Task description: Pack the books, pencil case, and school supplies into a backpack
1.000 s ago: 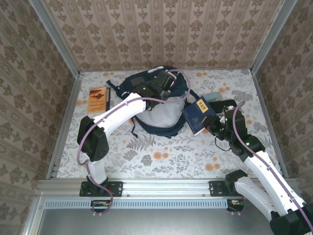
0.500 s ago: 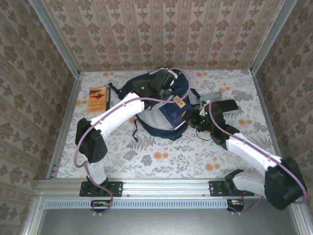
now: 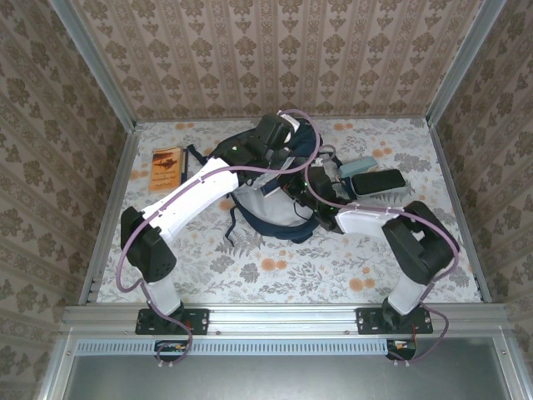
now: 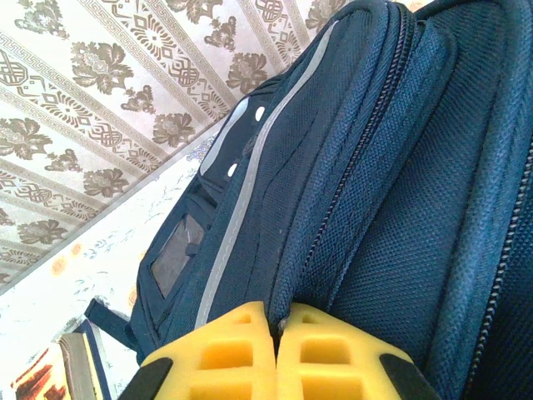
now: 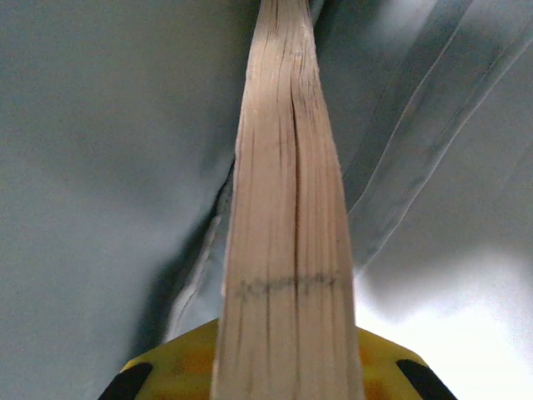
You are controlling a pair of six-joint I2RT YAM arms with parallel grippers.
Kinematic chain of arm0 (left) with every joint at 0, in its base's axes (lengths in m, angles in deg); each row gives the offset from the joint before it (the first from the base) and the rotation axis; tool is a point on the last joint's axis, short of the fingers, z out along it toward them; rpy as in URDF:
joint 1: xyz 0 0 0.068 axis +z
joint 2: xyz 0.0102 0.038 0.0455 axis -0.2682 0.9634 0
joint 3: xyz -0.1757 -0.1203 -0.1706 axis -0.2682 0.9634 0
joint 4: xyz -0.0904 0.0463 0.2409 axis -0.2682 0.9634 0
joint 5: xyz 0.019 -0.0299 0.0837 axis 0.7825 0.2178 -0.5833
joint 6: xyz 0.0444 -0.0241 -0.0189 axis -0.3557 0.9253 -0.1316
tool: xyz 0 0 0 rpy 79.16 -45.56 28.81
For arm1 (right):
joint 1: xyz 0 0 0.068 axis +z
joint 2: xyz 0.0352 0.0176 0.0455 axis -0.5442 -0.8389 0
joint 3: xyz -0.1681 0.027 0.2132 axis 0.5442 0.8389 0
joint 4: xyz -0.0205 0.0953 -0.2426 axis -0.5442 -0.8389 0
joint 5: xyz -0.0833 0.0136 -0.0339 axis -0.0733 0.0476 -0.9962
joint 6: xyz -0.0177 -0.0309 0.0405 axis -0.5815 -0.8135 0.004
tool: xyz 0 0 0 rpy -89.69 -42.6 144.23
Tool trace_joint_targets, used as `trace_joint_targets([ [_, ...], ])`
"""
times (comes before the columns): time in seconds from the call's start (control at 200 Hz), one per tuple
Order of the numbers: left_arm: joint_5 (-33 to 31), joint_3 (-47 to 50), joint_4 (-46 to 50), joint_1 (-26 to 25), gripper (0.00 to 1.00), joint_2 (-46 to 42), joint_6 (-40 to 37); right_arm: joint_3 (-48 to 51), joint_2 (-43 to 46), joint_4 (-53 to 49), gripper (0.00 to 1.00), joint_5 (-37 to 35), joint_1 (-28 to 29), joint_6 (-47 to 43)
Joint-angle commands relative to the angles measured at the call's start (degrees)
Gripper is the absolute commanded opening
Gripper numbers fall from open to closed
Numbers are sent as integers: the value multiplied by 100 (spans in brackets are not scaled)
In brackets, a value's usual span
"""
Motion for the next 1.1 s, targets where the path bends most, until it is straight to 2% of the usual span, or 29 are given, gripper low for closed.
trace_joint_targets([
  [0.0,-40,-422,-332,-45,0,-453,211,-207,-399,902,6,-604,5,211],
  [0.33,181,-451,-242,0,0,-414,355,-667,-1295,822,8,-651,61,340],
  [0.47,290,-441,-207,6,0,-426,405,-1043,-1552,423,10,-513,29,564],
  [0.54,282,-440,-203,21,0,-439,426,-1162,-1547,126,21,-530,24,611],
  [0.64,350,-444,-207,52,0,-440,478,-1120,-1395,-156,54,-427,-20,777],
  [0.725,396,-433,-208,74,0,-440,504,-889,-1070,-255,67,-277,-65,911],
  [0.865,417,-369,-214,166,0,-440,608,-438,-253,-789,73,-267,-65,964],
  [1.095,715,-151,-338,369,0,-454,833,606,1079,-1556,75,-223,-58,1087],
])
